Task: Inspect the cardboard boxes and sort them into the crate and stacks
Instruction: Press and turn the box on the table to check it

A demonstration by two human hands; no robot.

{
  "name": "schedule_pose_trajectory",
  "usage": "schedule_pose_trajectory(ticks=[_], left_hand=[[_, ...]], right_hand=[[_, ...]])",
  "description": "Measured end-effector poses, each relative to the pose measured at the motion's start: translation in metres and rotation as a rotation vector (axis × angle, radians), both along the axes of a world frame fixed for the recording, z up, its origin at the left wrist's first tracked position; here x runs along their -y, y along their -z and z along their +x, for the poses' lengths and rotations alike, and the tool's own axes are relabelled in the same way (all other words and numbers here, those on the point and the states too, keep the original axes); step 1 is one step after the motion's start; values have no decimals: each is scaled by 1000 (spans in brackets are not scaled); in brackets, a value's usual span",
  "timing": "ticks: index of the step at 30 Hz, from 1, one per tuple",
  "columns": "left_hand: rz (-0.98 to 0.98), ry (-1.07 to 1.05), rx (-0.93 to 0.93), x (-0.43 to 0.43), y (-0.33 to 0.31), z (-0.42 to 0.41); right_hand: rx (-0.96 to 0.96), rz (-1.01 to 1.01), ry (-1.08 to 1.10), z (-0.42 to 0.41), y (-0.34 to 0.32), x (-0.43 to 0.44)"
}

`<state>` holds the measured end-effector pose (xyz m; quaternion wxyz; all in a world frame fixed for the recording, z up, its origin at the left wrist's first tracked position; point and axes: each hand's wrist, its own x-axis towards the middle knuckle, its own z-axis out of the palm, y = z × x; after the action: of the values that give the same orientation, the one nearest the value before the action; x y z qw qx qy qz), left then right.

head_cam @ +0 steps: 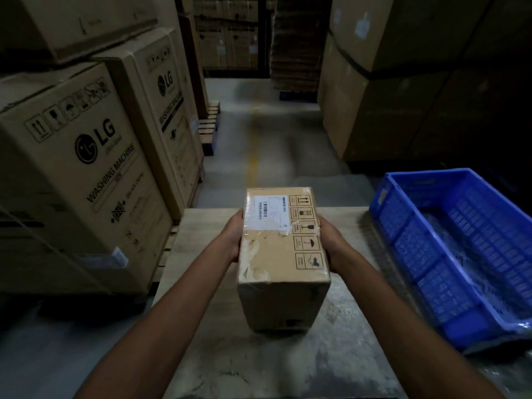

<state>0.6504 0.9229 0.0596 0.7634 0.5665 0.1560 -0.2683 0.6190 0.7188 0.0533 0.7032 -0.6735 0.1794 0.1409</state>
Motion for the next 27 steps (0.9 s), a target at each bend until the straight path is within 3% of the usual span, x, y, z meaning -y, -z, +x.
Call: schedule_pose_trajectory(ticks=[3, 7, 10, 17, 22, 25, 27], left_hand=[[-73, 3, 86, -2, -2, -3], [-108, -184, 118, -13, 10, 2], [-62, -286, 125, -21, 23, 4], [-116, -257, 110, -22, 80, -19], [3, -247, 138, -18, 114, -57], [166, -249, 184, -15, 96, -71], [395, -181, 334, -13, 81, -76]], right_hand=[[54, -38, 34, -5, -1, 0], [94, 10, 114, -11, -5, 0], [119, 95, 215, -14, -1, 1], [13, 376, 287, -43, 49, -3], [5, 131, 224, -66, 88, -5], [-9, 107, 215, -71, 87, -2], [86, -61, 179, -74, 77, 1]])
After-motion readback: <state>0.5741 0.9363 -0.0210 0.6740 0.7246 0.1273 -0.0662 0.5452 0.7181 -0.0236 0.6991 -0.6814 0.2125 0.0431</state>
